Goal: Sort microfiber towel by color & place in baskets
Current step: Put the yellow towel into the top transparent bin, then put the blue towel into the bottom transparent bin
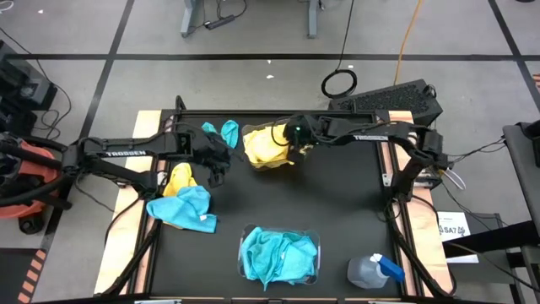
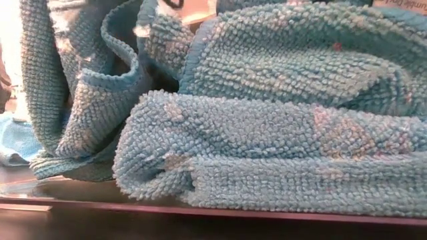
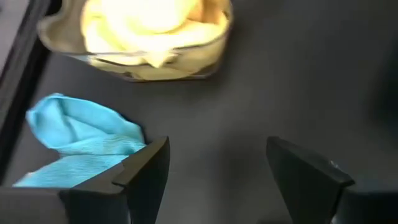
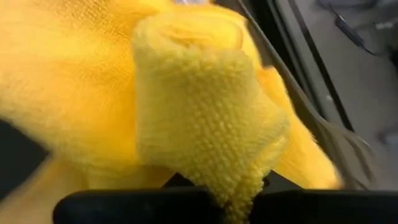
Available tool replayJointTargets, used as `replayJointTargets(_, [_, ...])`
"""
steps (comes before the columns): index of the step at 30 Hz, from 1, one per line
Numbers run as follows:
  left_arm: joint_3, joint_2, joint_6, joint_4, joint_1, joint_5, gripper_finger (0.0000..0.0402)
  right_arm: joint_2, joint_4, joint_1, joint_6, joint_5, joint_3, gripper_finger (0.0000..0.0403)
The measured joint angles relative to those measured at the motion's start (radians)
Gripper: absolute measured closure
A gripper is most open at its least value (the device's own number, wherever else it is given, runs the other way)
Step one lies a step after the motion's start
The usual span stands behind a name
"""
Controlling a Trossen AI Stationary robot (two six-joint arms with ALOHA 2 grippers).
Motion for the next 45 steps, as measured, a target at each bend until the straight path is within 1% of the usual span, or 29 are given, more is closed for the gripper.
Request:
replayJointTargets(5, [-0.045, 0.000, -0.066, 0.023, -0.066, 0.000, 0.0127, 0.094, 0.091, 0.000, 0.006, -0.054, 0.000, 0.0395])
replayJointTargets(7, [-0.052, 0.000, -0.092, 0.022, -0.094, 0.000, 0.0127, 0.128, 0.117, -0.001, 0.013, -0.061, 0.000, 0.0395])
replayJointTargets(9, [-0.053, 0.000, -0.115, 0.012, -0.127, 0.000, 0.0127, 0.159, 0.126, -0.004, 0.022, -0.066, 0.000, 0.0395])
replayJointTargets(13, [-0.053, -0.001, -0.151, -0.019, -0.191, 0.000, 0.0127, 0.200, 0.139, -0.018, 0.053, -0.114, 0.002, 0.0394])
replayJointTargets(15, [-0.053, -0.001, -0.169, -0.040, -0.219, 0.000, 0.0127, 0.201, 0.138, -0.025, 0.067, -0.140, 0.003, 0.0387])
replayJointTargets(18, [-0.053, -0.001, -0.196, -0.074, -0.256, 0.000, 0.0127, 0.195, 0.137, -0.028, 0.081, -0.156, 0.003, 0.0360])
replayJointTargets(25, [-0.053, -0.001, -0.275, -0.156, -0.335, 0.001, 0.0127, 0.110, 0.105, -0.027, 0.092, -0.165, 0.000, 0.0260])
replayJointTargets(29, [-0.053, -0.001, -0.319, -0.194, -0.380, 0.004, 0.0127, 0.031, 0.085, -0.025, 0.101, -0.166, 0.000, 0.0205])
replayJointTargets(33, [-0.053, -0.001, -0.353, -0.239, -0.420, 0.003, 0.0127, -0.063, 0.056, -0.015, 0.103, -0.166, 0.000, 0.0163])
replayJointTargets(38, [-0.053, -0.001, -0.409, -0.321, -0.465, -0.009, 0.0127, -0.167, 0.043, 0.005, 0.108, -0.166, 0.000, 0.0136])
replayJointTargets(43, [-0.053, 0.000, -0.482, -0.355, -0.523, -0.009, 0.0127, -0.251, 0.042, 0.026, 0.127, -0.165, 0.000, 0.0131])
replayJointTargets(45, [-0.053, 0.000, -0.515, -0.363, -0.554, 0.008, 0.0127, -0.279, 0.031, 0.040, 0.127, -0.165, 0.000, 0.0131])
